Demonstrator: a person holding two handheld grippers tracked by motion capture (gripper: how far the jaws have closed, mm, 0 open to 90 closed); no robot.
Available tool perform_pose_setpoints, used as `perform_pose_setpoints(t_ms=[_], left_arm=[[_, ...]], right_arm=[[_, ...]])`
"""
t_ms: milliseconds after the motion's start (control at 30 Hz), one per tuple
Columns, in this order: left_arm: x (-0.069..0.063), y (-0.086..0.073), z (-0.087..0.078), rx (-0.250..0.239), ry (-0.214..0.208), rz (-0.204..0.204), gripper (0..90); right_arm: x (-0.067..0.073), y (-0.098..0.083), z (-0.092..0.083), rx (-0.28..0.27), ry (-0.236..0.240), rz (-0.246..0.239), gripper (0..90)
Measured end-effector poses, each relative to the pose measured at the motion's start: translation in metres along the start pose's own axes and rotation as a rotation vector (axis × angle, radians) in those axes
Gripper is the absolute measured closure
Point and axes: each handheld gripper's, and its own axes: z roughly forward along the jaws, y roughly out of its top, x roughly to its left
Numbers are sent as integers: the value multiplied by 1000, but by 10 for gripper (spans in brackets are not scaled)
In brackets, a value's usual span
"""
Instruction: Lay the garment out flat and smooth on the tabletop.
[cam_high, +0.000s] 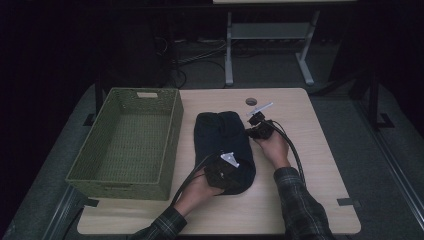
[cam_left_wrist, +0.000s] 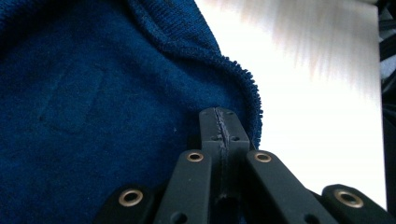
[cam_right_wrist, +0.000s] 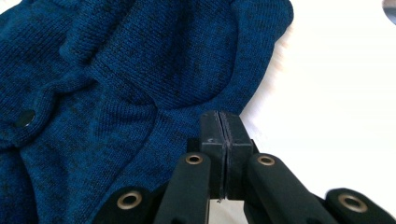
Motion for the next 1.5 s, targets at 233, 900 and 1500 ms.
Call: perform_pose_setpoints(t_ms=[233,900,1500], left_arm=[[-10,4,6,11,-42,24,900],[16,6,-59,-151,172,-83,899],[56,-14,-37,-60,375,-208,900]], right_arm=[[-6,-25,-17,1,-15,20,891],[17,-75,-76,-99,69,-37,898],[46,-99,-58,-10,76,-94,900]])
